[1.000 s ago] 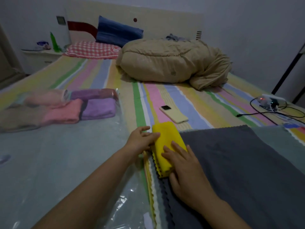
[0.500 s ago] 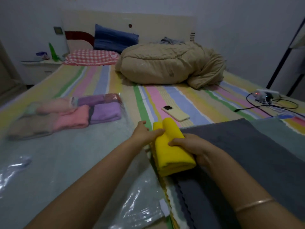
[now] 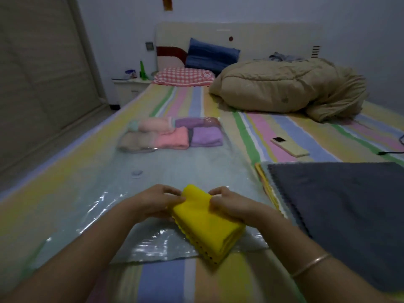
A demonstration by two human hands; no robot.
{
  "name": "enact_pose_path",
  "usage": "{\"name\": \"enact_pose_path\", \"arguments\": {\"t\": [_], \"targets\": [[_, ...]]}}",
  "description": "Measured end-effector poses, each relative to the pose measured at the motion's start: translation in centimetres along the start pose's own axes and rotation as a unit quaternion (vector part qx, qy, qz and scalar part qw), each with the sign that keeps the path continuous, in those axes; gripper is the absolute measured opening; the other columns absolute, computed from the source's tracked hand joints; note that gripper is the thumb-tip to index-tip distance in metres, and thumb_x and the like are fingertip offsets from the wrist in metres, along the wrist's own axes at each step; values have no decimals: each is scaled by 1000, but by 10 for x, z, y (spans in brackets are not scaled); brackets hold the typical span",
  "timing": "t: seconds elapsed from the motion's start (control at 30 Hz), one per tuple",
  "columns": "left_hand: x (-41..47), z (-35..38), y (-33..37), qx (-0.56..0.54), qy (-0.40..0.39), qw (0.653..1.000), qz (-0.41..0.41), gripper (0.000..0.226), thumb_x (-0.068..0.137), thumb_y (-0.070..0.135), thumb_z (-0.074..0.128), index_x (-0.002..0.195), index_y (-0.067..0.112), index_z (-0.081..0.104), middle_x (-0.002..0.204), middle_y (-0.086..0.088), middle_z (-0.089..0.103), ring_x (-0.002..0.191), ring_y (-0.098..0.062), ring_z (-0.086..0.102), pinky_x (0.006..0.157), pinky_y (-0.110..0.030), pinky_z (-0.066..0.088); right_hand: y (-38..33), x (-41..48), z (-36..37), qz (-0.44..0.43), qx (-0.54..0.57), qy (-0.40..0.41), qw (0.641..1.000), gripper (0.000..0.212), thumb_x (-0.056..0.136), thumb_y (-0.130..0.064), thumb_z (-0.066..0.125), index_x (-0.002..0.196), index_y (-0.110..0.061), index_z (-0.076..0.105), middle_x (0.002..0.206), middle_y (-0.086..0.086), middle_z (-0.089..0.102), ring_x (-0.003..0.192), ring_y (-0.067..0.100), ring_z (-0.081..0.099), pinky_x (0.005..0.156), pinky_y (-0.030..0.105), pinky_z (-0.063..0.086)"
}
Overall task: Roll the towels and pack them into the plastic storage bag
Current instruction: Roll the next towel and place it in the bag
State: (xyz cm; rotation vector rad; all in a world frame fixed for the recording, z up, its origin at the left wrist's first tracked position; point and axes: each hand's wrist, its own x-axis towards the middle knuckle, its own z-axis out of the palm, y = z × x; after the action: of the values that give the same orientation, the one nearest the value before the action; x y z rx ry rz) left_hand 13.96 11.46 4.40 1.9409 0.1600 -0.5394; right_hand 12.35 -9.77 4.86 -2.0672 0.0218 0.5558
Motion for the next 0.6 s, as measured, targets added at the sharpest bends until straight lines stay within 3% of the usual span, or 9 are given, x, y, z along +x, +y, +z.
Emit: {"name": "enact_pose_path", "arguments": {"t": [0.07, 0.13, 0.2, 0.27, 0.33, 0.4, 0.5, 0.57, 0.6], "targets": [[-1, -4, -19, -38, 43, 998, 0, 25, 85, 12, 70, 108, 7, 62, 106, -22, 62, 67, -28, 65, 55, -35, 59, 5, 12, 20, -106, -156, 27, 982, 36, 87, -13, 53, 118, -19, 35, 103, 11, 55, 86, 27, 56, 73, 38, 44], [3, -4, -32, -58, 75, 995, 1, 27, 84, 8, 71, 108, 5, 59, 115, -22, 58, 73, -31, 65, 50, -36, 58, 7, 9, 35, -185, -320, 76, 926, 28, 88, -11, 49, 112, -20, 38, 101, 7, 49, 88, 32, 54, 65, 37, 34], [9, -2, -38, -78, 91, 993, 6, 31, 83, 7, 72, 109, 3, 56, 119, -22, 56, 76, -33, 65, 47, -35, 57, 5, -3, 49, -210, -439, 132, 864, 20, 93, -19, 44, 113, -18, 46, 112, 7, 46, 99, 31, 52, 66, 33, 30], [11, 3, -38, -91, 107, 990, 7, 32, 83, 6, 72, 109, 3, 54, 116, -21, 55, 70, -29, 63, 42, -31, 54, 9, -11, 63, -199, -465, 171, 846, 30, 95, -32, 35, 116, -15, 49, 120, 8, 45, 108, 31, 49, 72, 36, 33], [12, 6, -36, -110, 111, 988, 4, 32, 83, 5, 71, 110, 3, 53, 111, -23, 55, 67, -27, 61, 40, -29, 53, 12, -15, 74, -160, -454, 178, 858, 61, 85, -62, 24, 118, -15, 46, 123, 6, 45, 112, 31, 46, 81, 42, 37], [12, 7, -33, -130, 108, 986, -1, 34, 83, 4, 71, 111, 3, 53, 109, -25, 56, 69, -27, 62, 43, -32, 56, 14, -15, 81, -113, -475, 167, 857, 81, 71, -81, 32, 121, -17, 41, 125, 5, 41, 114, 30, 43, 87, 45, 36], [7, 6, -29, -177, 102, 979, -13, 37, 84, 5, 71, 115, 1, 52, 112, -24, 56, 77, -29, 63, 52, -38, 59, 11, -15, 85, -124, -482, 202, 843, 65, 78, -59, 56, 123, -16, 40, 127, 8, 42, 114, 31, 43, 86, 43, 36], [0, 6, -29, -167, 128, 978, -1, 34, 87, 14, 68, 116, 5, 52, 108, -20, 57, 73, -30, 64, 50, -37, 59, 9, -14, 83, -125, -478, 216, 842, 53, 81, -45, 57, 122, -15, 42, 124, 8, 44, 113, 31, 45, 83, 40, 37], [-3, 4, -32, -113, 161, 980, 24, 29, 89, 22, 66, 112, 10, 53, 102, -15, 60, 71, -31, 65, 53, -38, 59, 7, -14, 82, -123, -481, 213, 841, 47, 82, -41, 56, 119, -15, 44, 122, 7, 45, 112, 31, 46, 80, 38, 37]]}}
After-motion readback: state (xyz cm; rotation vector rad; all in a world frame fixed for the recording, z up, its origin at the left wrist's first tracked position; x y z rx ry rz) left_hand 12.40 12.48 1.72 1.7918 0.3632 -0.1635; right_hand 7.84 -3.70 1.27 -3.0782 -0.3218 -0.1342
